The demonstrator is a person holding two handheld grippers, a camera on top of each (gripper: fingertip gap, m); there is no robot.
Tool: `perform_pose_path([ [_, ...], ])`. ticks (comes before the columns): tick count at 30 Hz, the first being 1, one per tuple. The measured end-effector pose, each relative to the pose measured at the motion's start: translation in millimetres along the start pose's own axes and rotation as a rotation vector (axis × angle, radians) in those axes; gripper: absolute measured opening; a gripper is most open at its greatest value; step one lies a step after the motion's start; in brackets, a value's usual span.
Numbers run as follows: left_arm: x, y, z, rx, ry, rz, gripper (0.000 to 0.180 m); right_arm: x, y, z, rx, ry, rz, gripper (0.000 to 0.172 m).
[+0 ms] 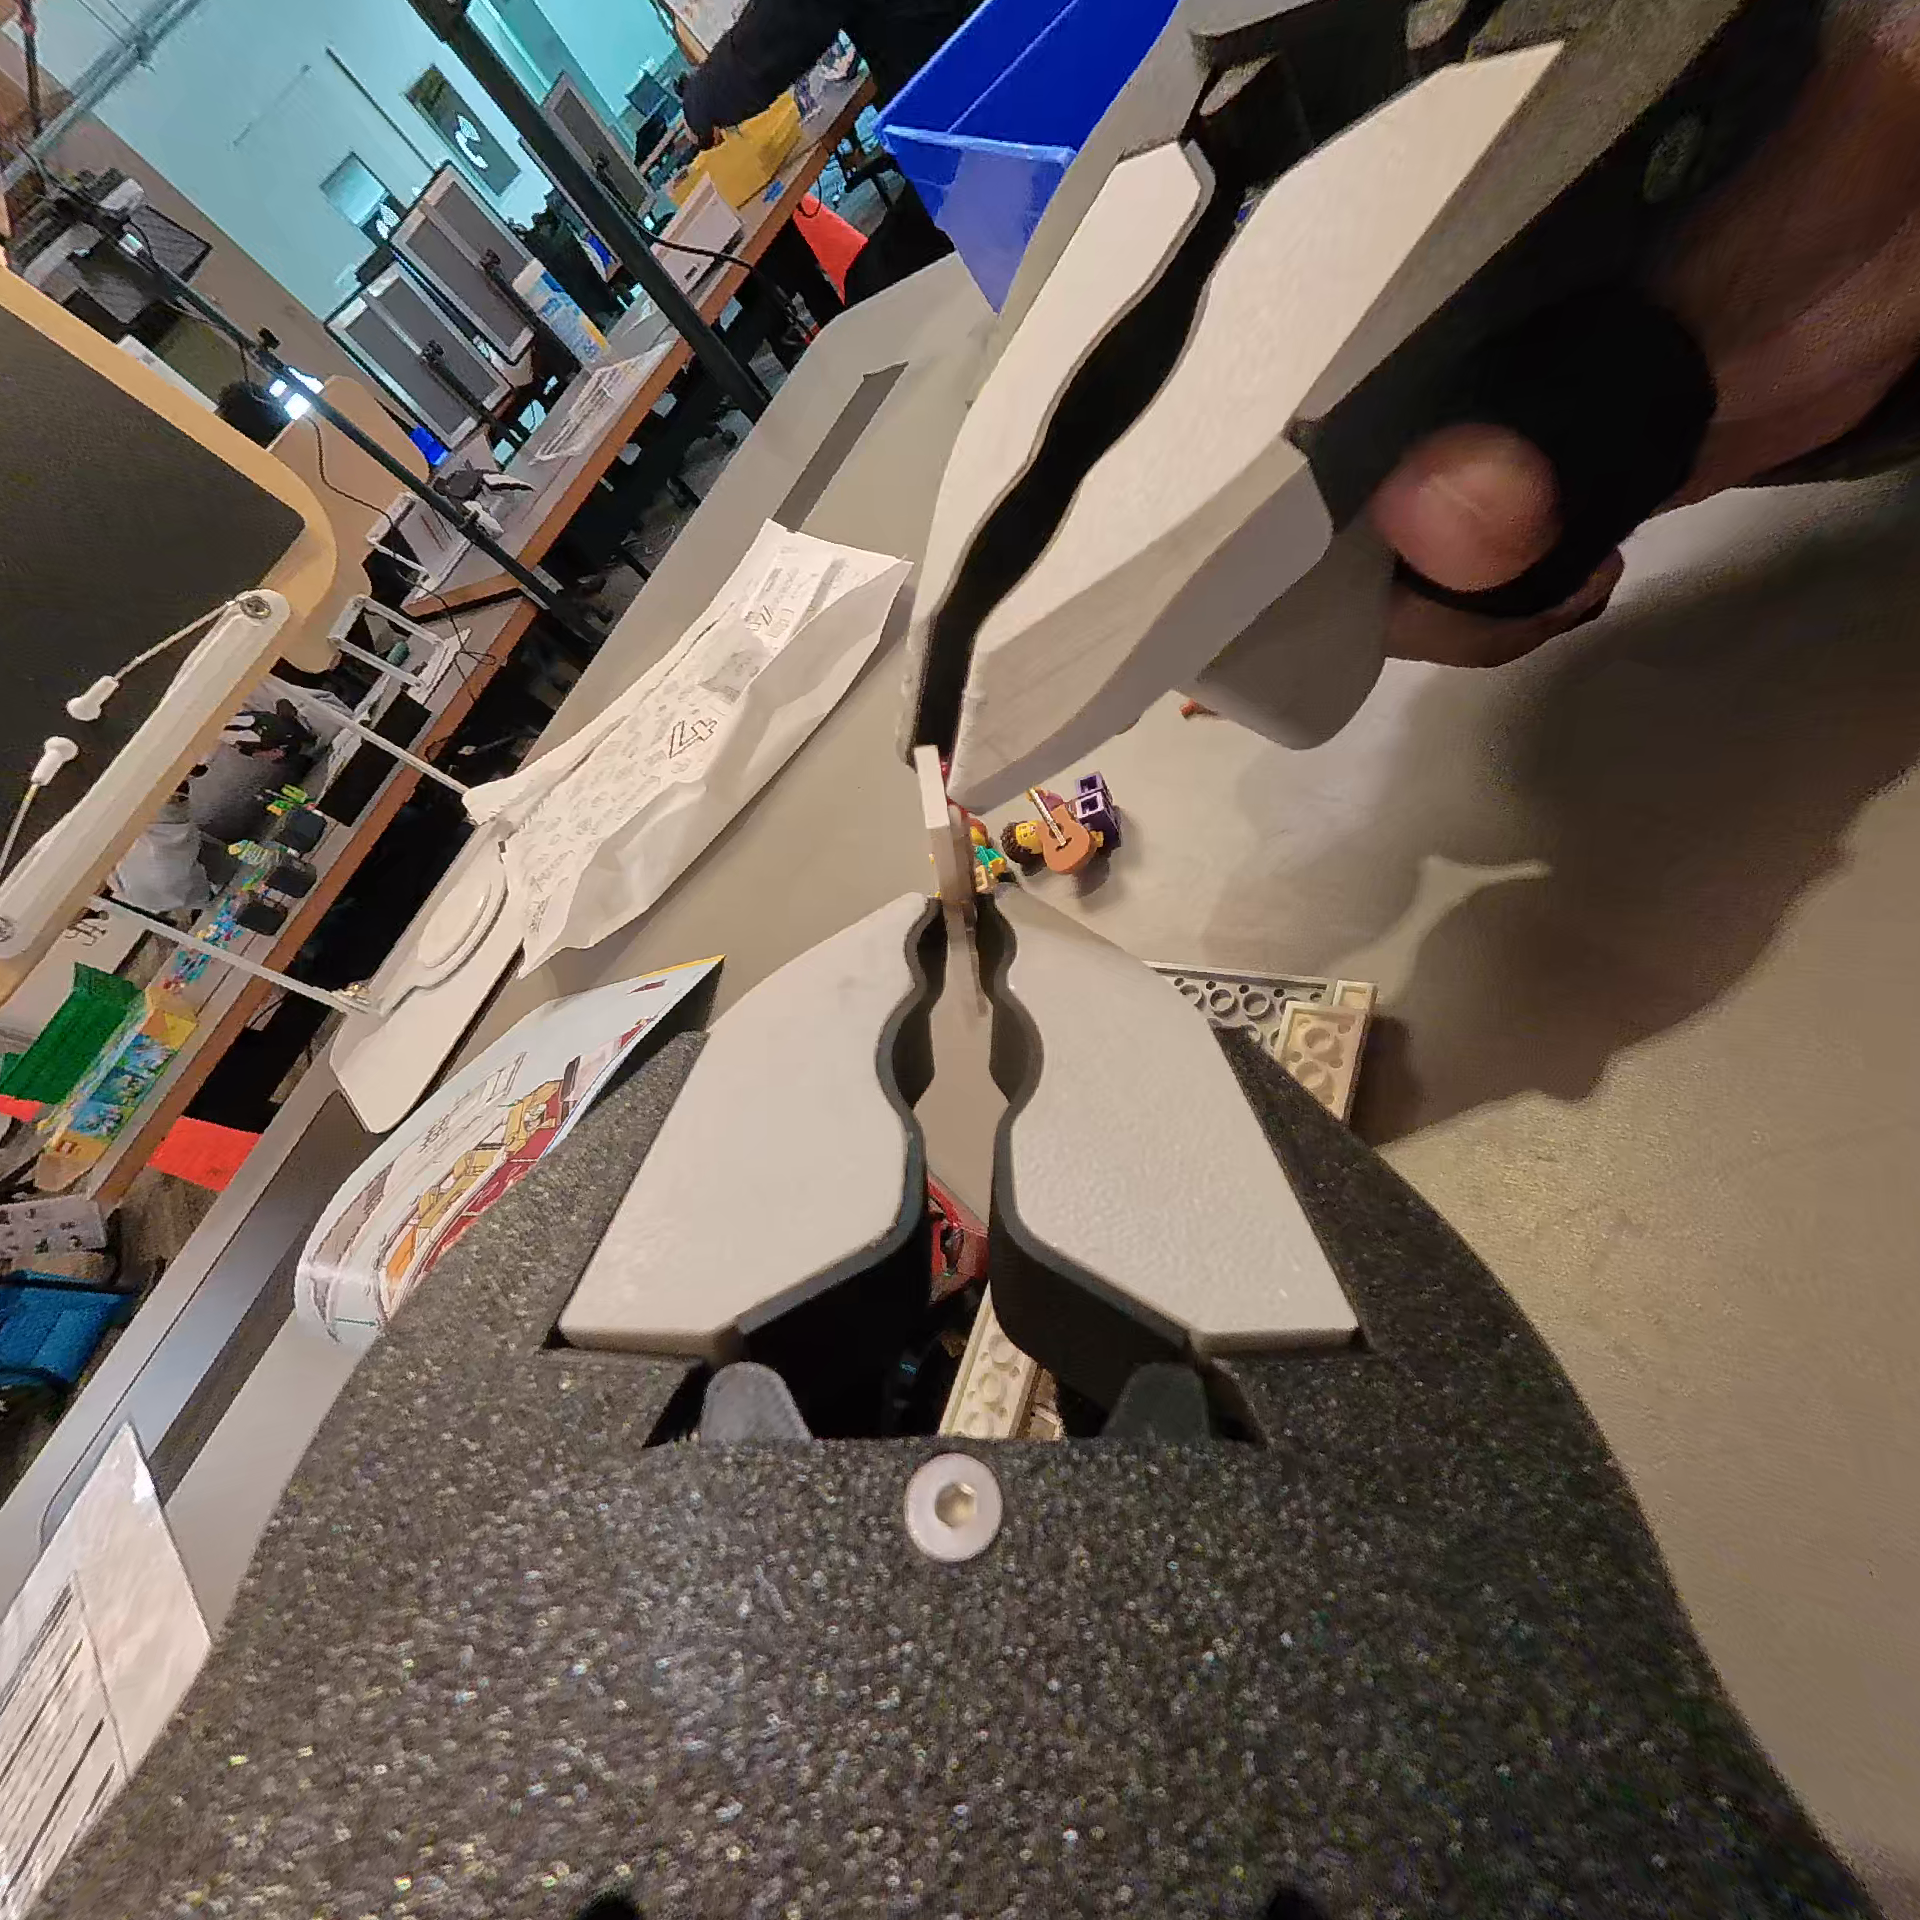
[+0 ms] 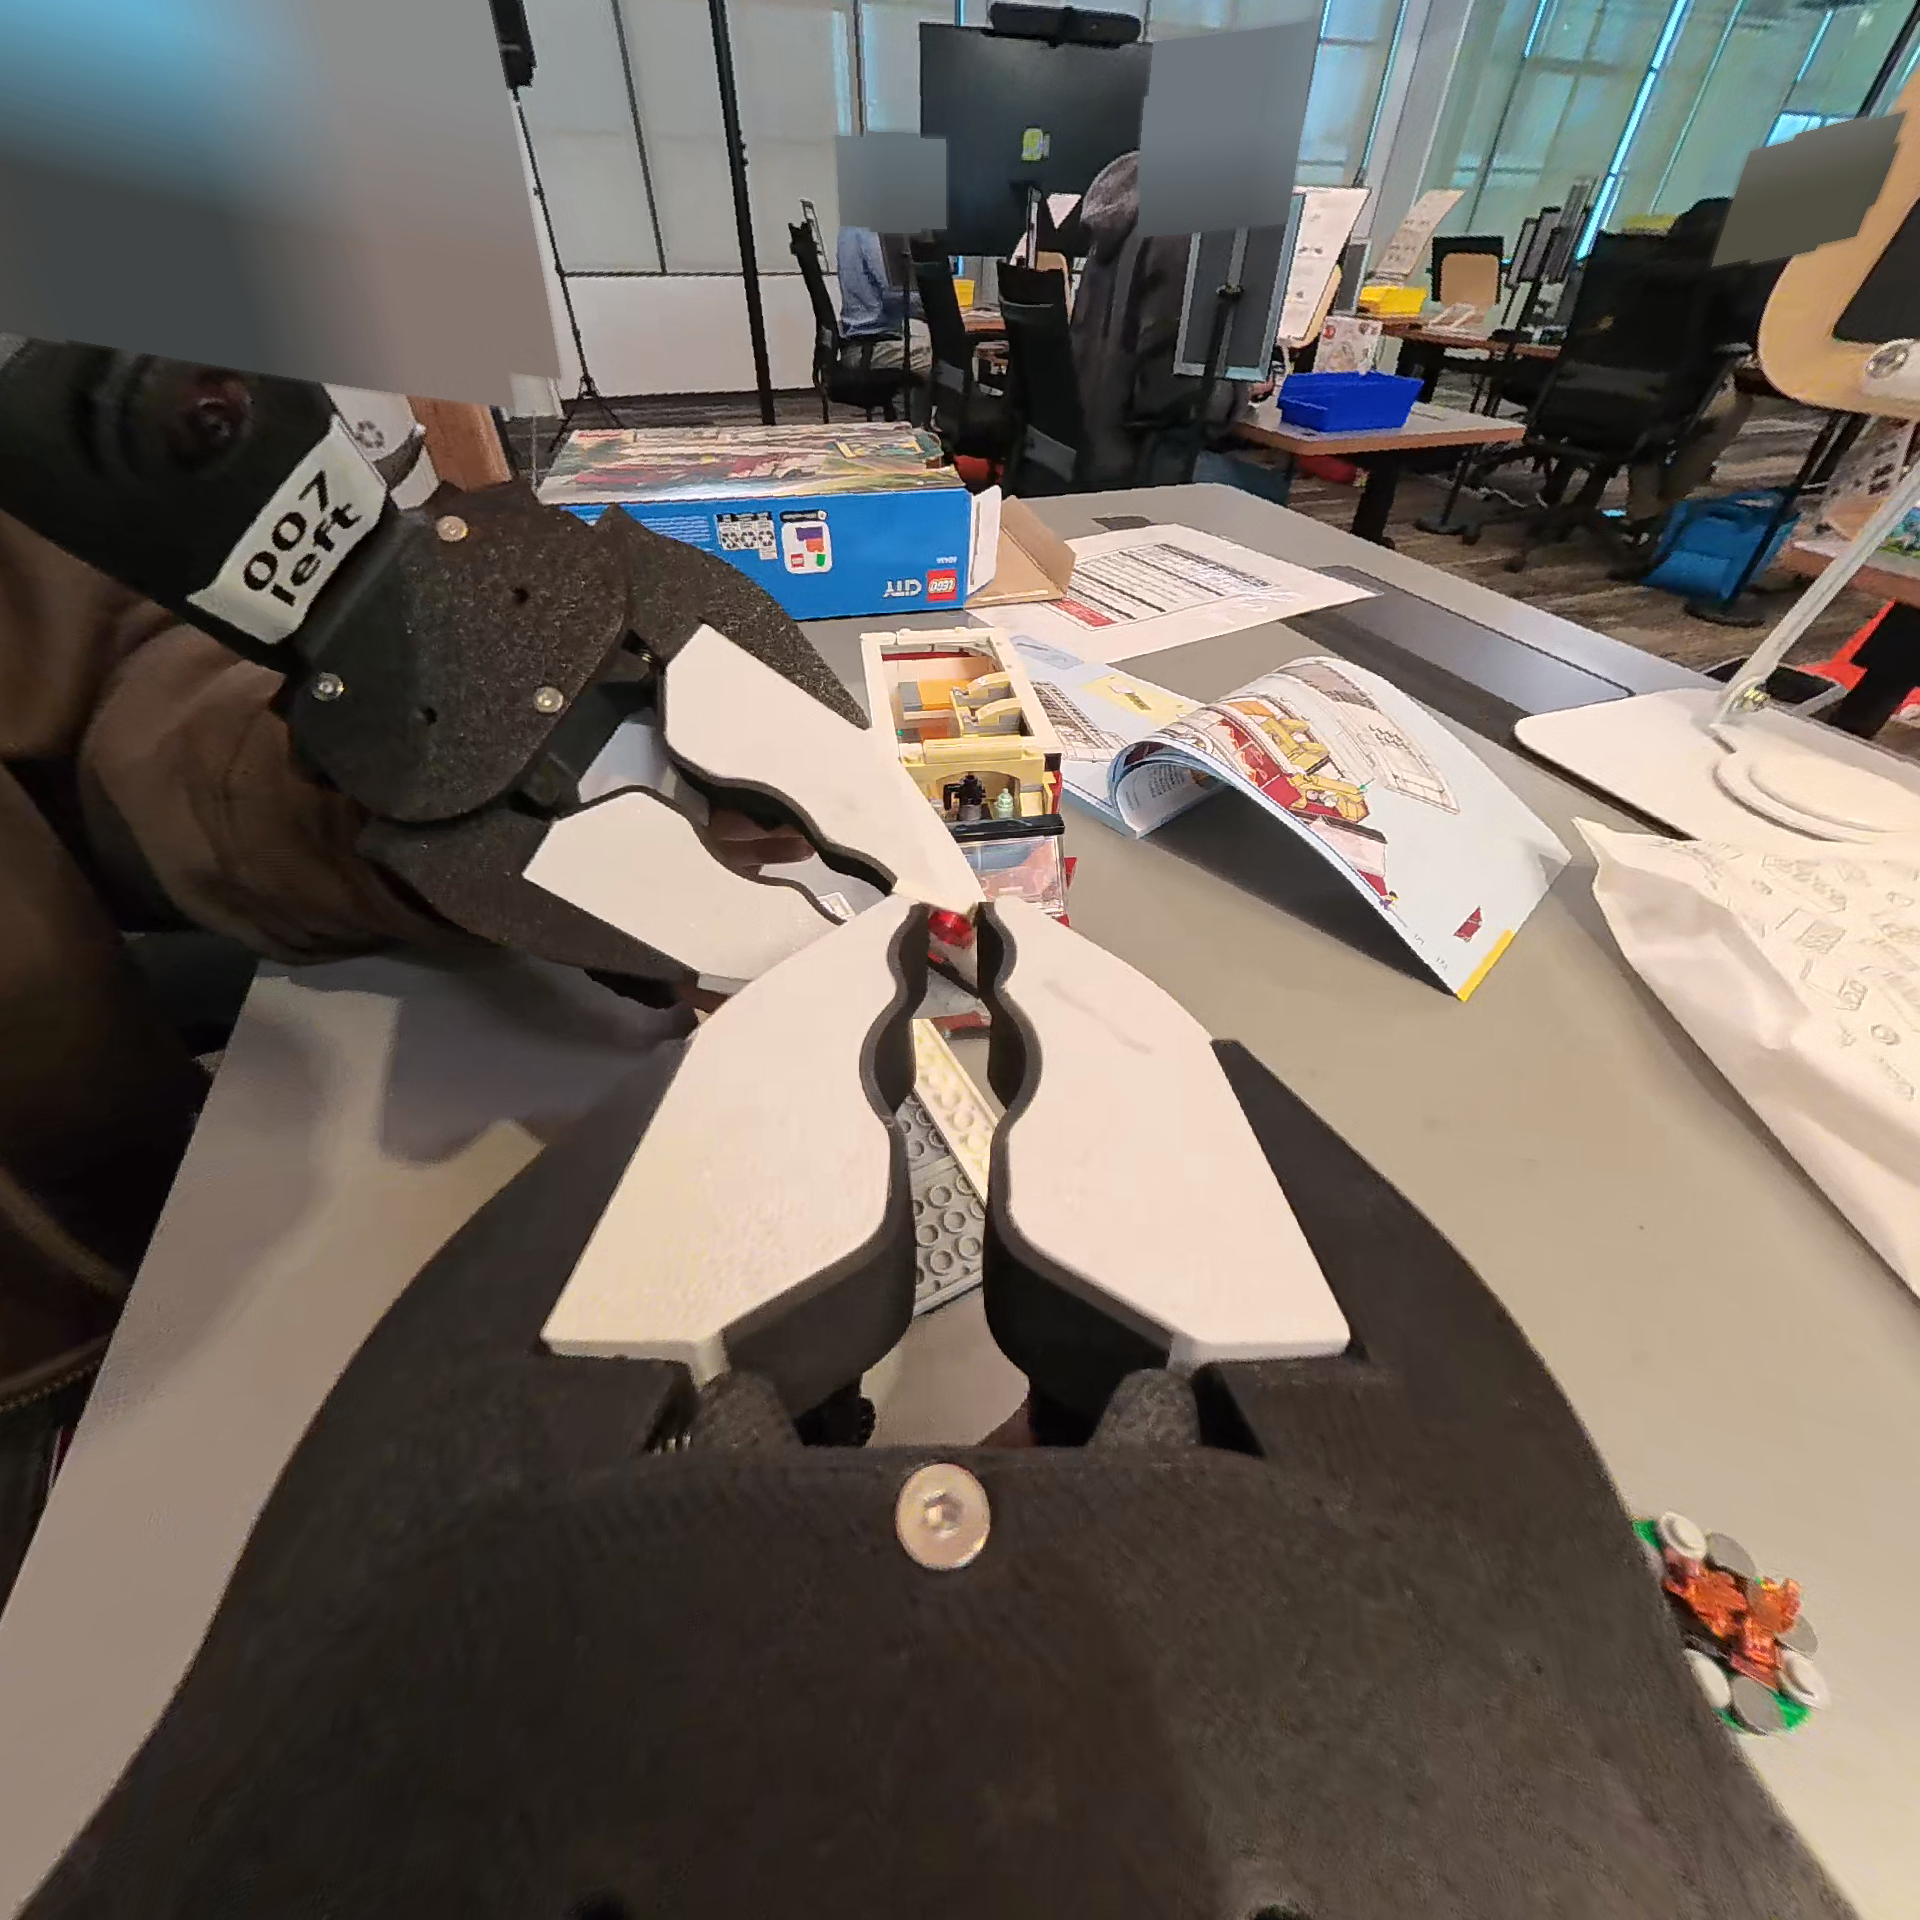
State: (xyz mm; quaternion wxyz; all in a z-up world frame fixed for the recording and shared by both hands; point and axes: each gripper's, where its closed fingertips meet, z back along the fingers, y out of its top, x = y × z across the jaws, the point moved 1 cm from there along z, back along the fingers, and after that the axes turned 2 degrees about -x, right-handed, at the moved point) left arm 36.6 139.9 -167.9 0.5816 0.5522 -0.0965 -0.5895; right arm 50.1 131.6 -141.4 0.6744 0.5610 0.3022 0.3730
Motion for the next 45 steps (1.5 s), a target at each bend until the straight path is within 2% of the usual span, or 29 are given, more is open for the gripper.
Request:
perform_pose_path([
  [4,1,4,2,0.027,-0.007,-0.013,0.005,-2,3,2,0.008,0.004,0.016,0.008],
  [9,7,10,4,0.097,-0.127,0.087,0.005,-8,5,7,0.022,0.047,0.071,0.008],
  [17,12,16,7,0.149,-0.233,0.183,0.005,-12,9,15,0.065,0.119,0.072,0.004],
  [21,5,16,8,0.165,-0.279,0.312,0.005,-11,7,15,0.059,0.065,0.167,0.000],
  [28,9,12,4,0.124,-0.311,0.368,0.005,-2,10,13,0.062,-0.102,0.272,0.003],
  [35,13,14,3,0.110,-0.326,0.406,0.005,-4,8,9,0.033,-0.112,0.259,0.010],
  [45,19,12,2,0.086,-0.415,0.513,0.005,-6,2,6,-0.040,-0.139,0.362,0.011],
])
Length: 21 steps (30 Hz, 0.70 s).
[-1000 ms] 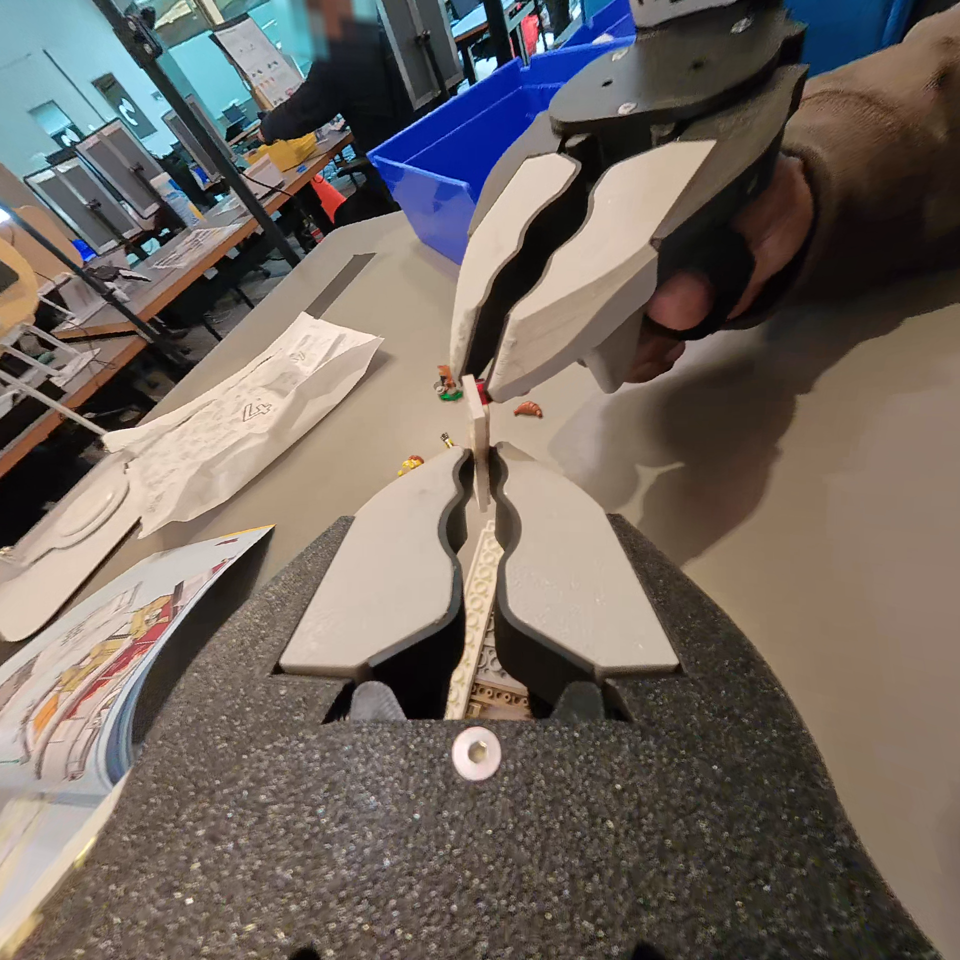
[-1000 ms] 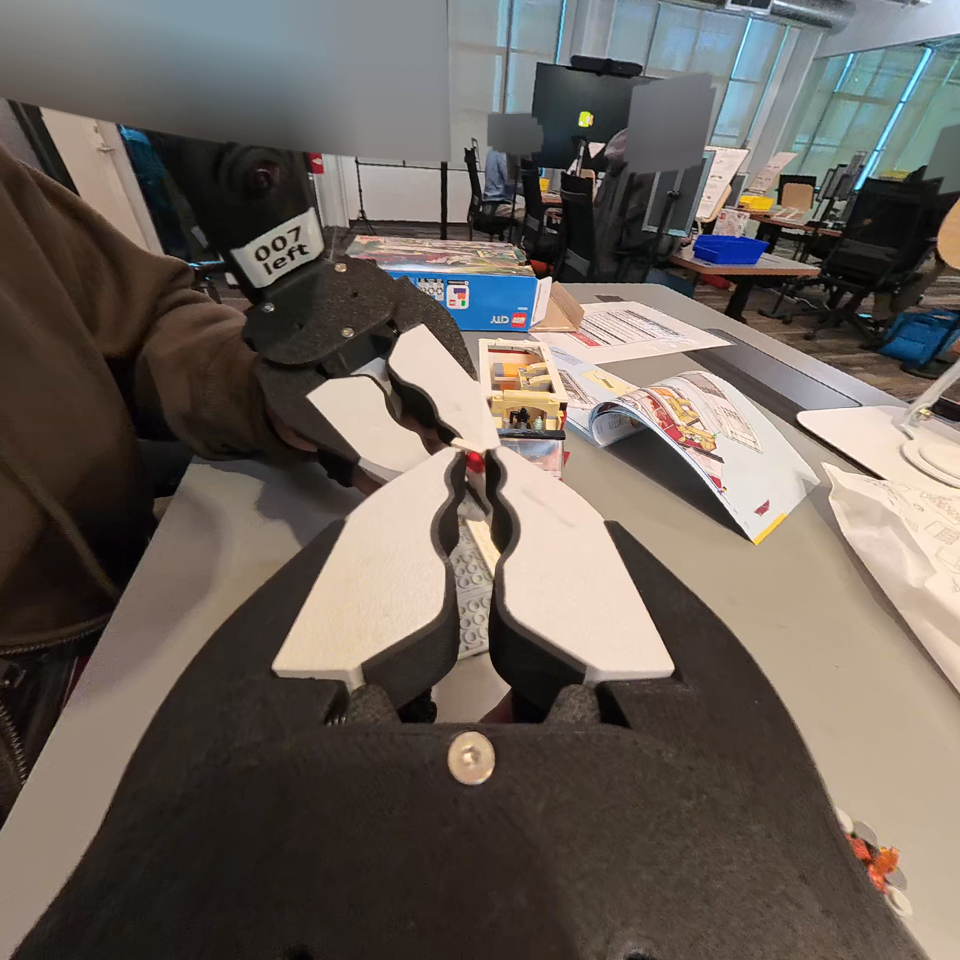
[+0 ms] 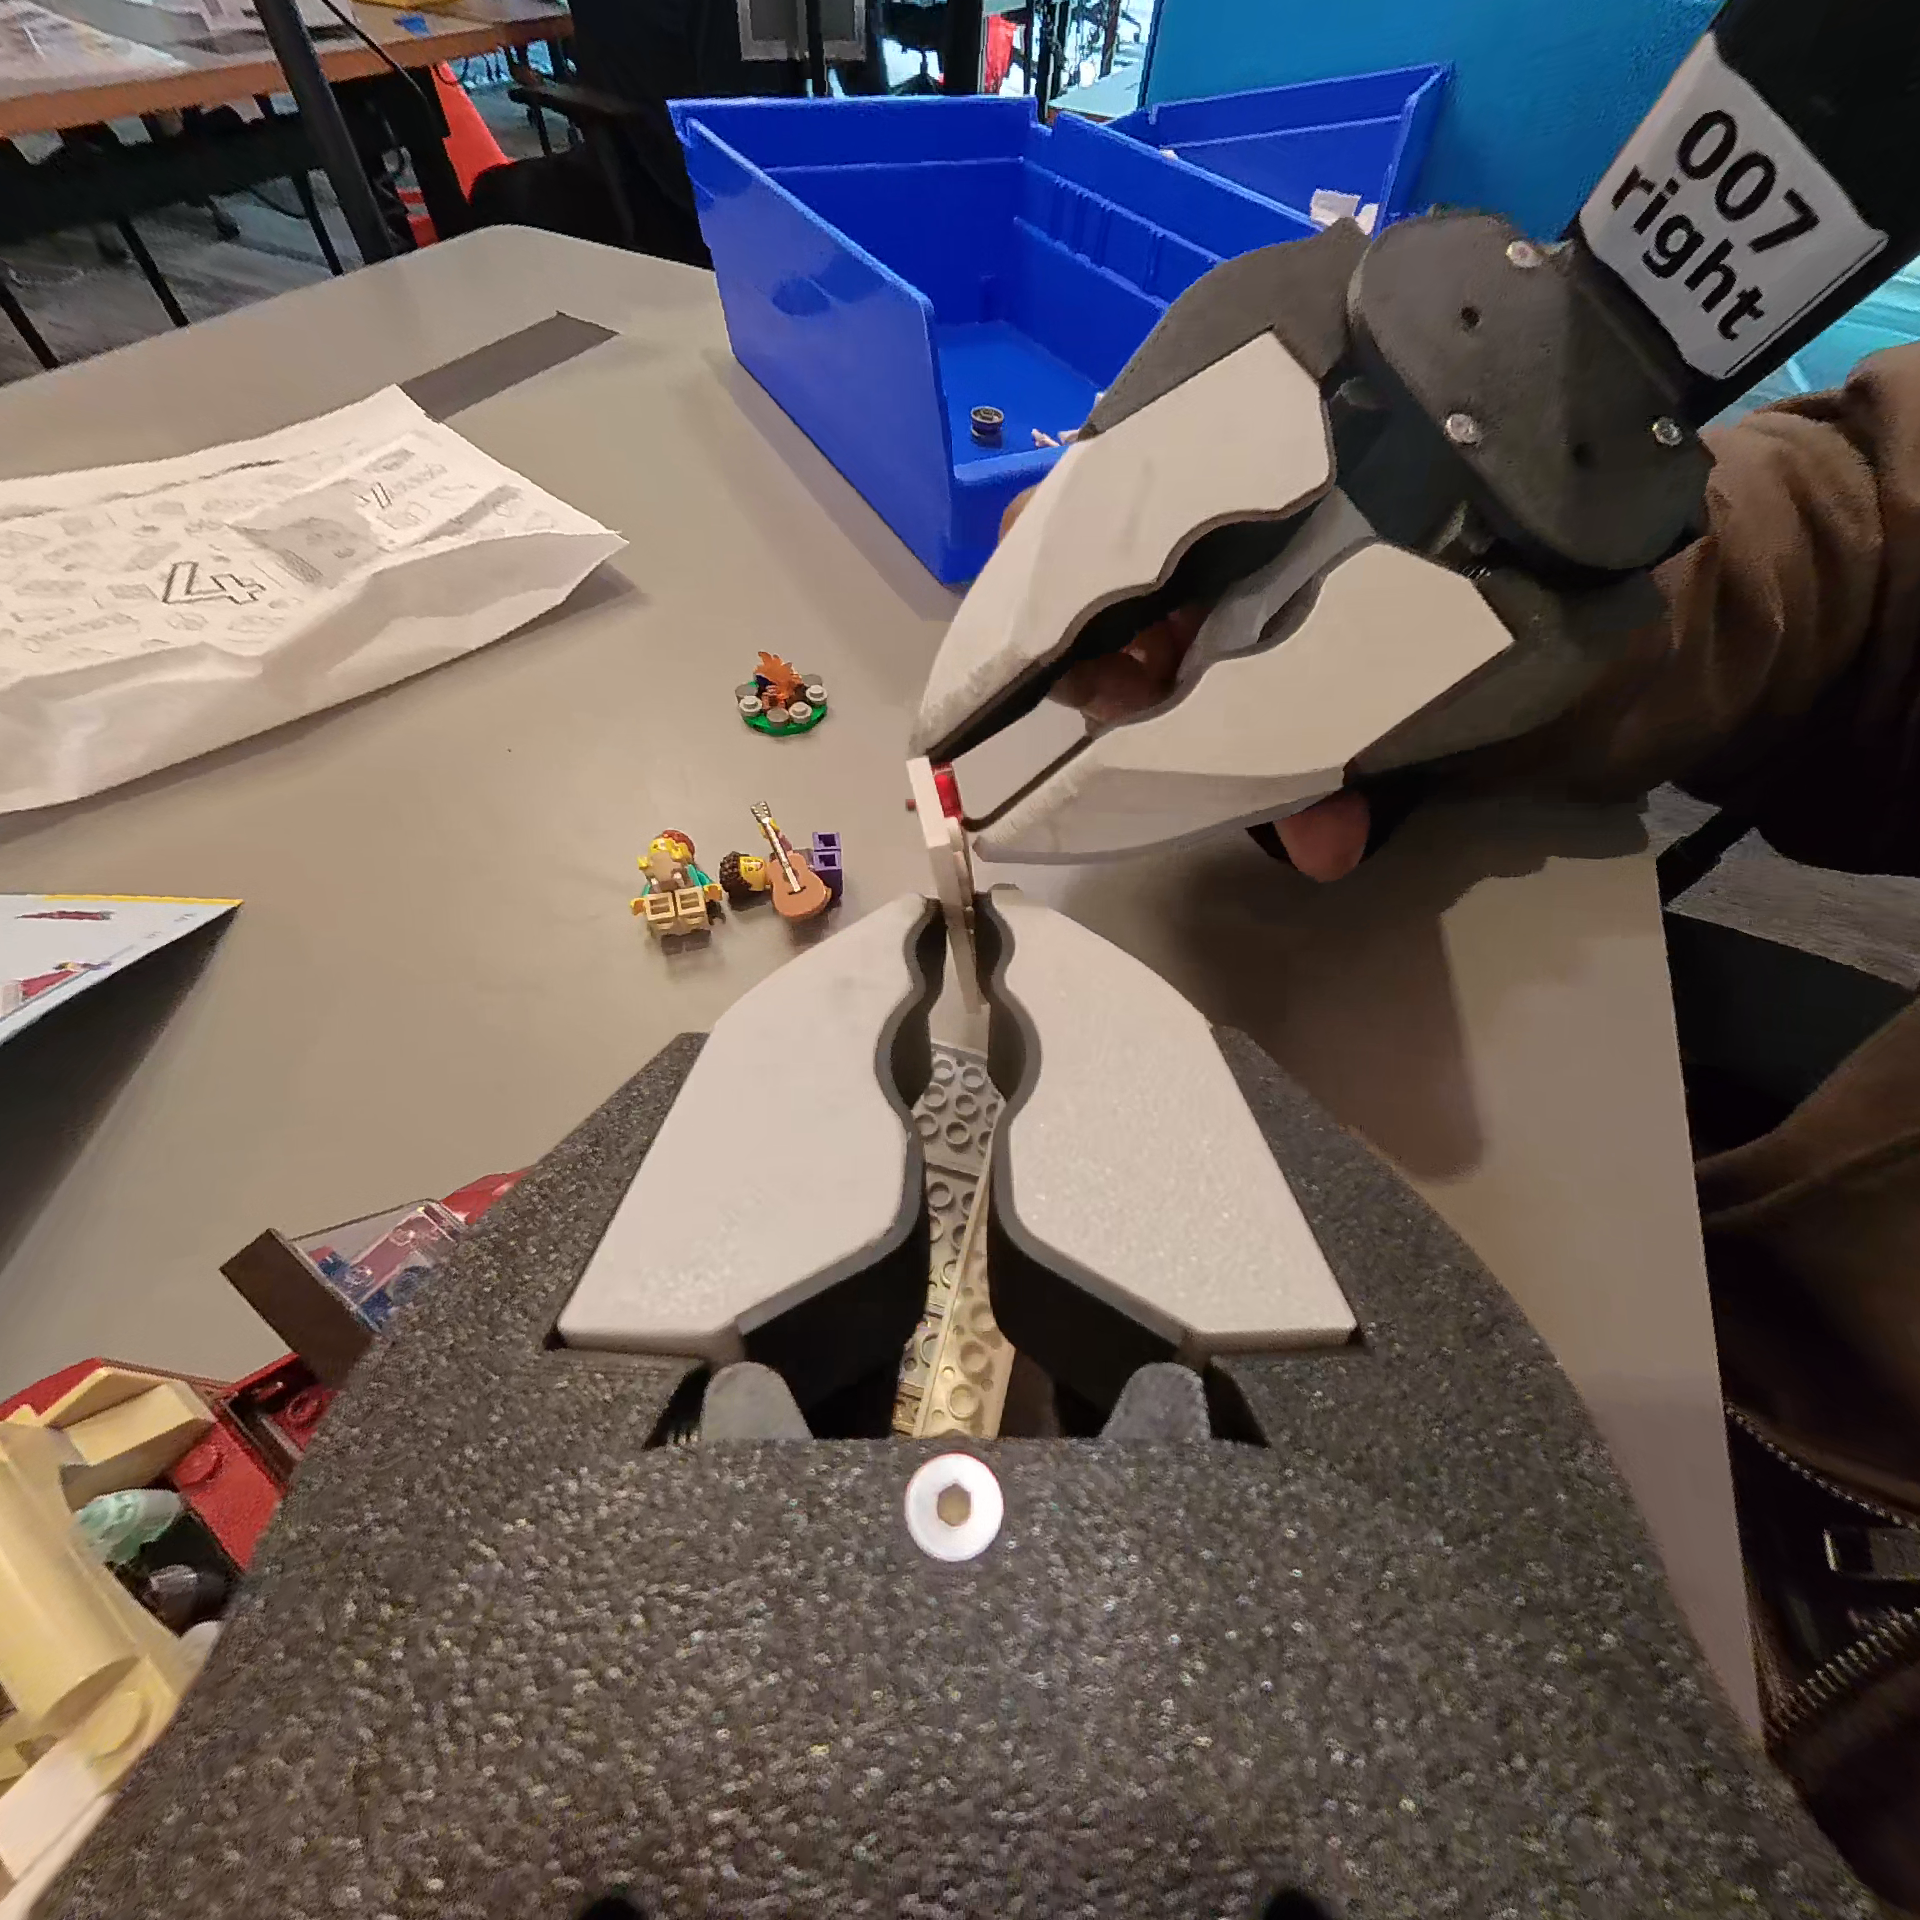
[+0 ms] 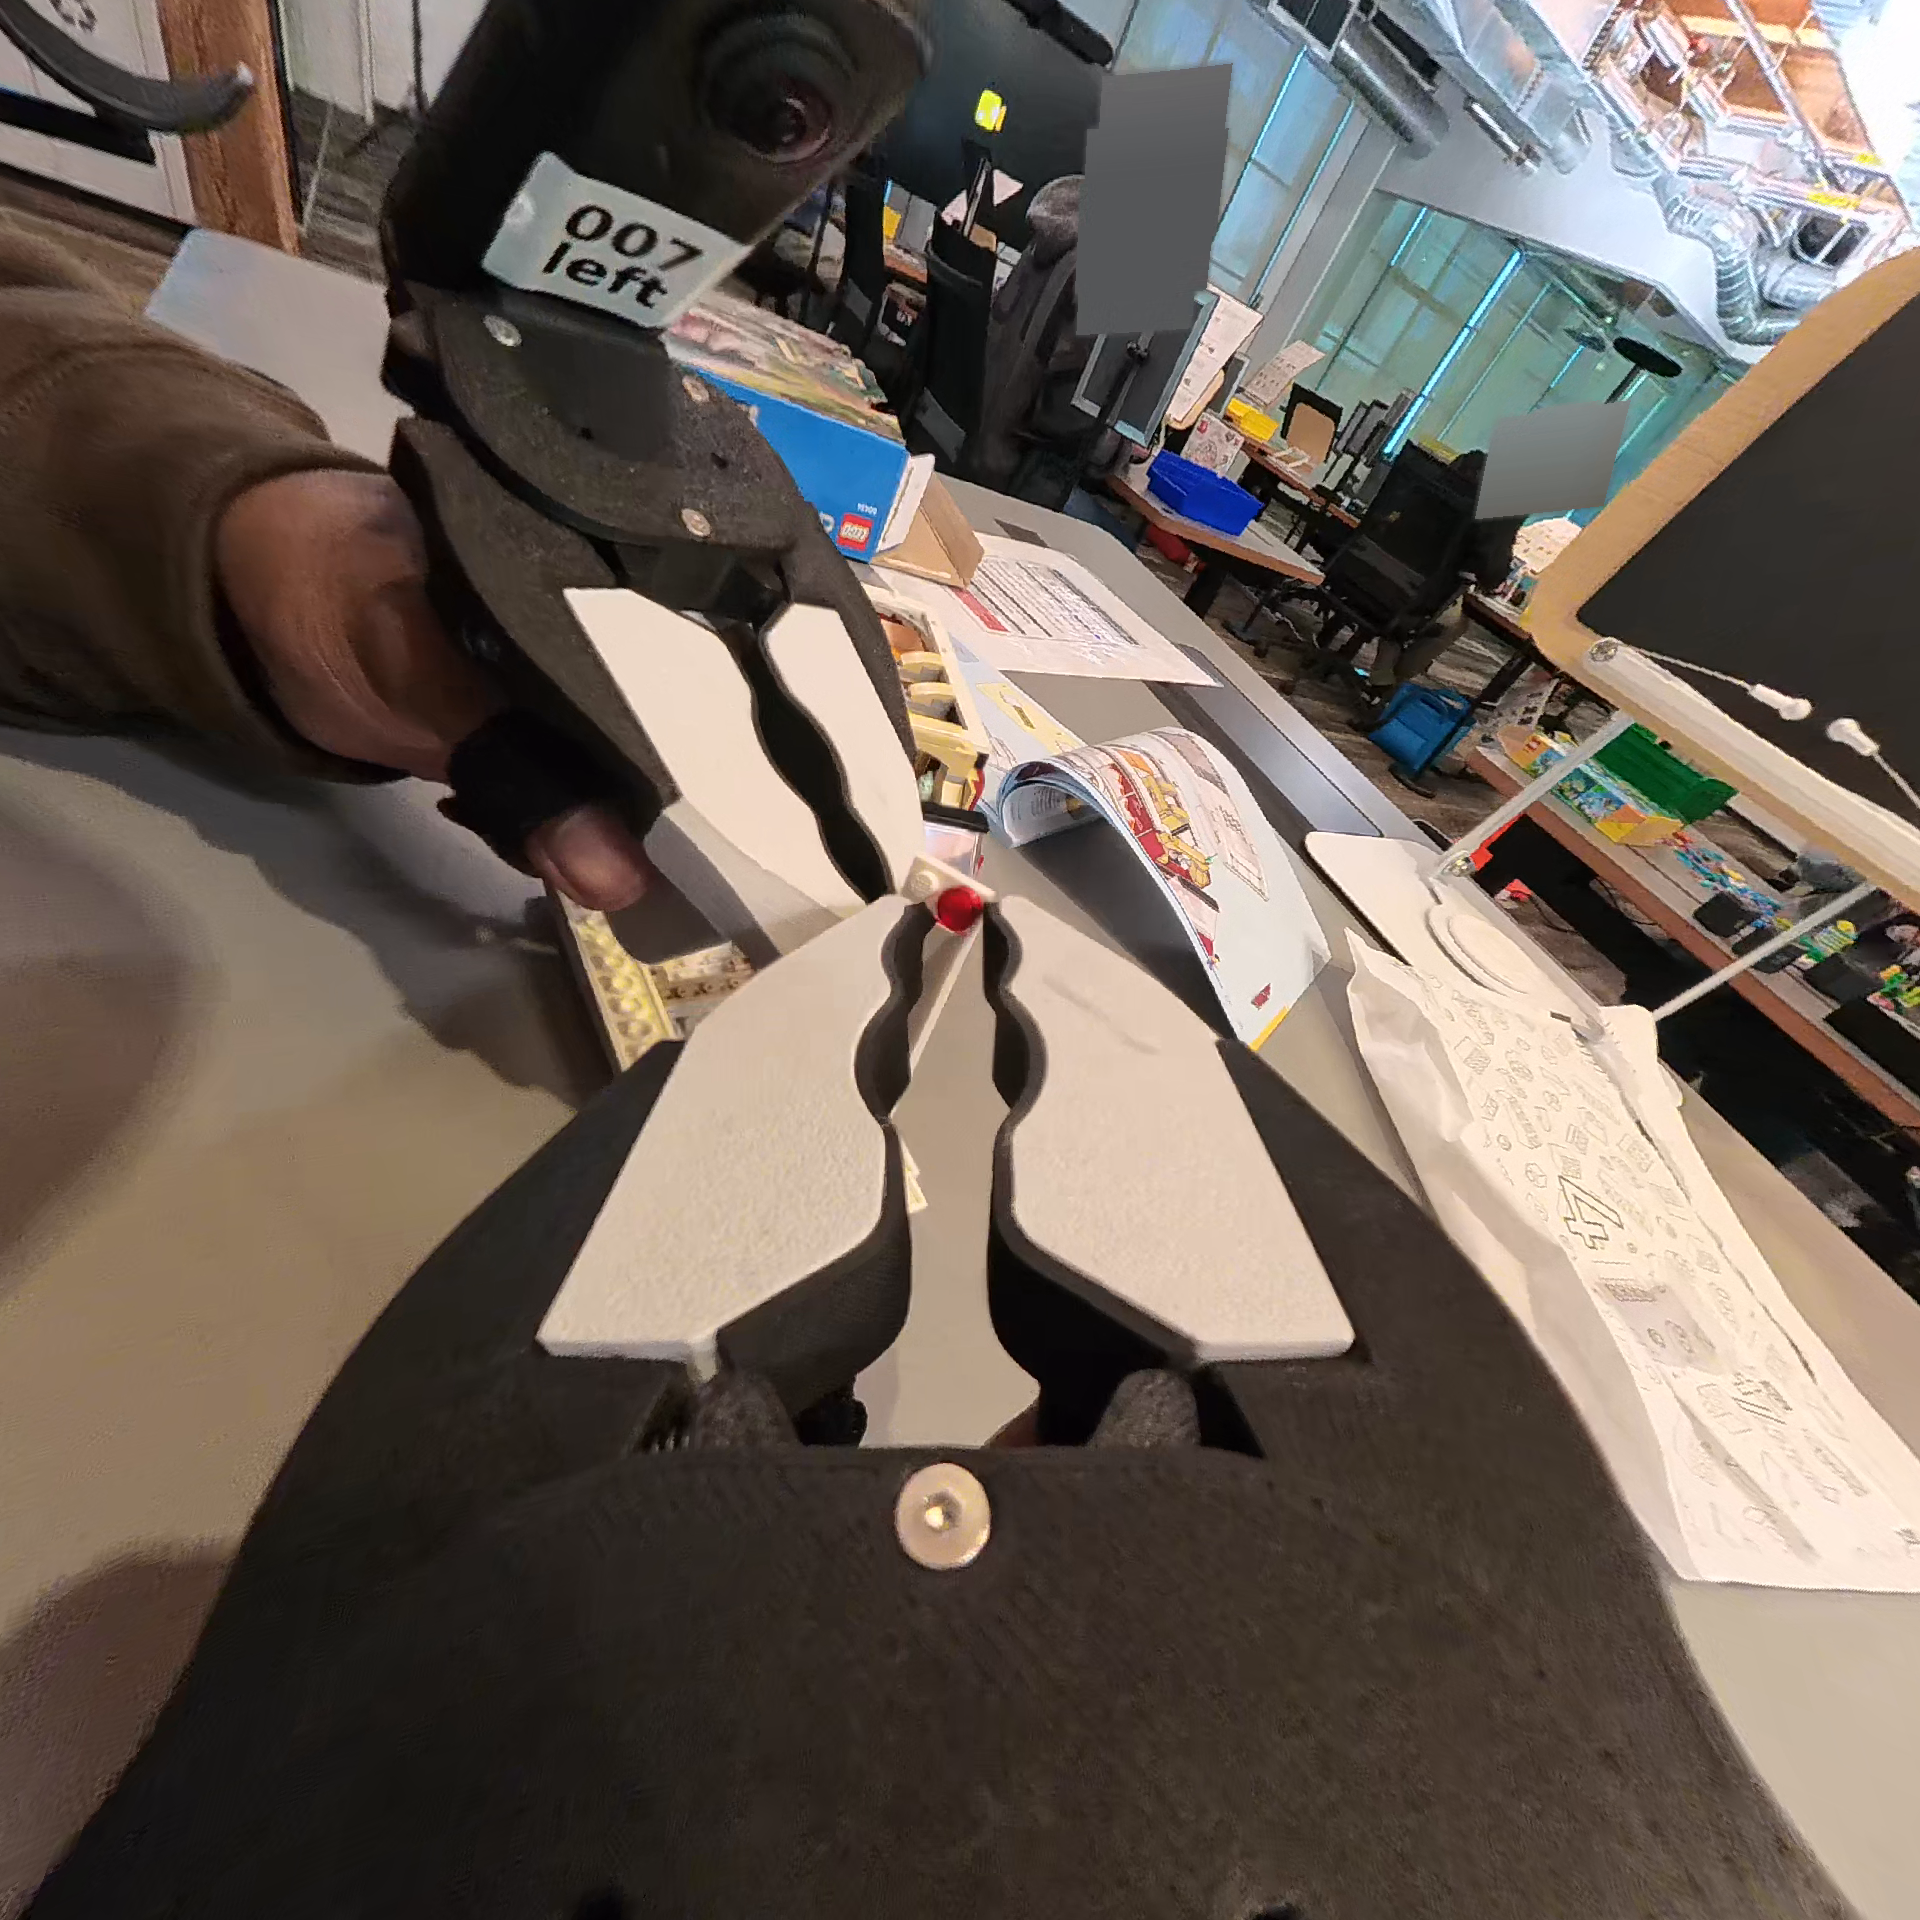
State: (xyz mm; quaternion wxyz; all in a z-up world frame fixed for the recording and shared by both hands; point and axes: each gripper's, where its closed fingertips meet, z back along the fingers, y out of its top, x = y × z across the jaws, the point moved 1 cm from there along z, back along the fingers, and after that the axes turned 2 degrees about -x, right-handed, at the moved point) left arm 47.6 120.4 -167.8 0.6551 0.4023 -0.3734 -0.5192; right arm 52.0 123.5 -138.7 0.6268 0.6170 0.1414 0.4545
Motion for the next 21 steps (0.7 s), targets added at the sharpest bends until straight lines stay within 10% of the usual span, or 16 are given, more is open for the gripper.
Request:
perform_pose_path([
  [21,-4,-15,-4,-0.184,0.223,-0.435,0.006,-8,-13,0,-0.132,0.021,0.128,0.008],
])
